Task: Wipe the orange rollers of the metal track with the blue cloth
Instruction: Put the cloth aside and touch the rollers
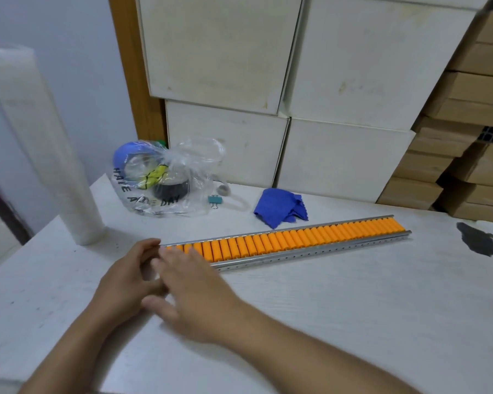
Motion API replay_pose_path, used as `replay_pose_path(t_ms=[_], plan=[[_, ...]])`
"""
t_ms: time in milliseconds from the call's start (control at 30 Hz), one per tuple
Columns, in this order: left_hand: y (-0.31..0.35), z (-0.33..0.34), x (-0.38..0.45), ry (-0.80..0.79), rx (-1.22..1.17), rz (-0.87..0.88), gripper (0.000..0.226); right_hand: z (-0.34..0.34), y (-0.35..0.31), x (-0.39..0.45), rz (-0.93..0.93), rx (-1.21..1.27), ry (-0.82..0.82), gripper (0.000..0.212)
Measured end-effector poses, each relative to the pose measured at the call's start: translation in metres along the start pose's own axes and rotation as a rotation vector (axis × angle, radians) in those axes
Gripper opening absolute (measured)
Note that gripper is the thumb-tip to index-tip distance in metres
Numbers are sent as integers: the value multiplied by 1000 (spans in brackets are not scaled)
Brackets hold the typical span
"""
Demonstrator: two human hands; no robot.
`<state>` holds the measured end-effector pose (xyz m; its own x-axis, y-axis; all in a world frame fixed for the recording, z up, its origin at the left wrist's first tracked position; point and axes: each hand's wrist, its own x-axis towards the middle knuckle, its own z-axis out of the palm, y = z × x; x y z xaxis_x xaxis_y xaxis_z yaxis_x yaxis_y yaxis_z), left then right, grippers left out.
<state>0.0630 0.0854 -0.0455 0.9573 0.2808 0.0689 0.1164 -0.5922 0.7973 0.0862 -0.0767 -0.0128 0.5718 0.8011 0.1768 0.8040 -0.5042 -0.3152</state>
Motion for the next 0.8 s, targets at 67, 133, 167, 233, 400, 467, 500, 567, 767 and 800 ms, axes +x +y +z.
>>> replay_pose_path(t_ms=[67,133,167,233,400,467,500,567,767,800], plan=[[-3,0,2,5,-2,-9,67,17,-7,10,-10,-30,-34,69],[-5,-1,3,3,-3,-25,70,21,-6,15,-1,-54,-14,72],[-4,-1,3,-5,-8,-29,73,22,-4,17,0,-65,-18,71],[-2,-1,2,-24,-34,-30,78,21,3,16,7,-69,-21,67],[4,-1,0,-13,-56,-23,78,13,24,4,75,-89,7,63],[5,-1,0,-12,-40,-13,81,9,36,-3,105,-104,7,64],[6,-1,0,-15,-36,-9,81,7,42,-8,119,-113,5,65],[6,-1,1,-21,-34,-2,81,0,58,-20,149,-126,7,65],[3,-2,1,-21,-33,0,80,-29,116,-68,296,-134,49,69],[4,-2,0,-19,-29,1,80,-35,127,-76,328,-143,66,72]])
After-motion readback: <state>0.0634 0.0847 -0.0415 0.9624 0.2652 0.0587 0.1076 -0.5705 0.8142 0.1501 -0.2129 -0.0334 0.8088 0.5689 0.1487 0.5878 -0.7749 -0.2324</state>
